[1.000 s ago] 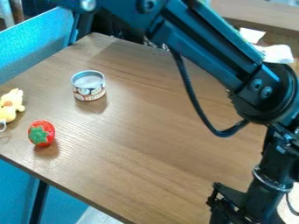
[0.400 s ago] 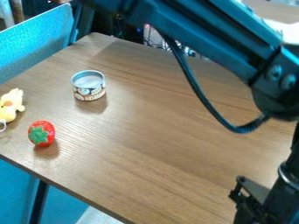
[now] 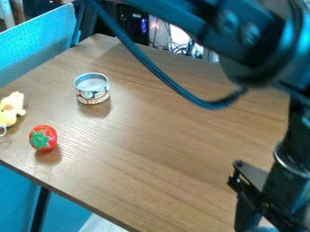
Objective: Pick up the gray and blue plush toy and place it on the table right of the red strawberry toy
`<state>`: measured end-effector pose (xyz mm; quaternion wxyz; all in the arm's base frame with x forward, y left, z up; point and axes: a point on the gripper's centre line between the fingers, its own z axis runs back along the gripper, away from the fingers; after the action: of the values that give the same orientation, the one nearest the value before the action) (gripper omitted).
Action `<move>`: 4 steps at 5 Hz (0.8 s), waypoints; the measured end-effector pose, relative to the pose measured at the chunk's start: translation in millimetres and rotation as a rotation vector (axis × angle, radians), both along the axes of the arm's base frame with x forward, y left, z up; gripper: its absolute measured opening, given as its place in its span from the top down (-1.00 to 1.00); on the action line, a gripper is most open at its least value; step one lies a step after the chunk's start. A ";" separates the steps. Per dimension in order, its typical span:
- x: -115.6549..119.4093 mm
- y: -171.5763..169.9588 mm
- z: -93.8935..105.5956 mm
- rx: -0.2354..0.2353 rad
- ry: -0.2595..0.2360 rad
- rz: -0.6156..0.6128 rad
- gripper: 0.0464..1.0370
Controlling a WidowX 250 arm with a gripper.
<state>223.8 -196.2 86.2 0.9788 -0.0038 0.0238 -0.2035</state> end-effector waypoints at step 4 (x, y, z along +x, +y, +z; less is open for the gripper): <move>-4.2 158.4 -6.1 0.221 0.188 0.195 -0.01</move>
<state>219.6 -37.8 80.1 0.9818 0.0827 0.1371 -0.1023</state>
